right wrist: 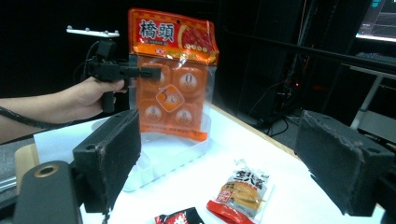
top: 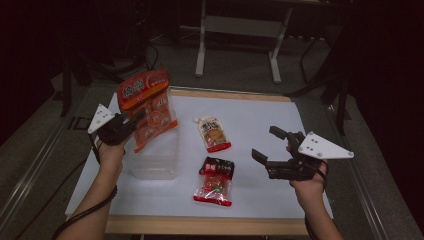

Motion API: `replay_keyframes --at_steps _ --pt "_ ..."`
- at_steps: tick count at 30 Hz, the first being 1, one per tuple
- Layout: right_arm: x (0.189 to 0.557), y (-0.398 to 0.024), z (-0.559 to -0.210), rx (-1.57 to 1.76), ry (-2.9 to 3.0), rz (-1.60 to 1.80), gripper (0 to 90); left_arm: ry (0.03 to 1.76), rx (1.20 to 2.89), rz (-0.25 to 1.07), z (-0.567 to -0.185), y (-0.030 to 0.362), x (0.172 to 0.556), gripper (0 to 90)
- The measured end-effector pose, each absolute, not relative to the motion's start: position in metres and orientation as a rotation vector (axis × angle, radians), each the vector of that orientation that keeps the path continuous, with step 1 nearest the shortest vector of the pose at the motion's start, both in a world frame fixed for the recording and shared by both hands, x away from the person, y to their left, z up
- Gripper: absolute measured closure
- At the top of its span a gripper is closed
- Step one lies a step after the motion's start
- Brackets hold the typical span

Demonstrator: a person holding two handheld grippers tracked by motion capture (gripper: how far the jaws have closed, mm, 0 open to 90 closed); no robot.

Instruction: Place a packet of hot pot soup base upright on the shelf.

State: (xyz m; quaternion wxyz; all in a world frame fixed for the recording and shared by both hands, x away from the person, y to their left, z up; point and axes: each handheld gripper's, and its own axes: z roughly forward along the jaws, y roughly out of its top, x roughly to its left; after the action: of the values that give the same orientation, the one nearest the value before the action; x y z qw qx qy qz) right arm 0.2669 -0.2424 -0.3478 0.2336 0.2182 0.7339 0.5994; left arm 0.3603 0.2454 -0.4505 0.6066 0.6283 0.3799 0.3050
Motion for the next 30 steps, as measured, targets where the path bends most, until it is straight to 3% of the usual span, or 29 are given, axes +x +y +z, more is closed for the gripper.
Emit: replay_keyframes --at_steps 30 --pt "0.267 -0.240 -0.354 0.612 2.049 1.650 14.6 0.980 1.483 0.618 -0.480 0.258 0.366 70.9"
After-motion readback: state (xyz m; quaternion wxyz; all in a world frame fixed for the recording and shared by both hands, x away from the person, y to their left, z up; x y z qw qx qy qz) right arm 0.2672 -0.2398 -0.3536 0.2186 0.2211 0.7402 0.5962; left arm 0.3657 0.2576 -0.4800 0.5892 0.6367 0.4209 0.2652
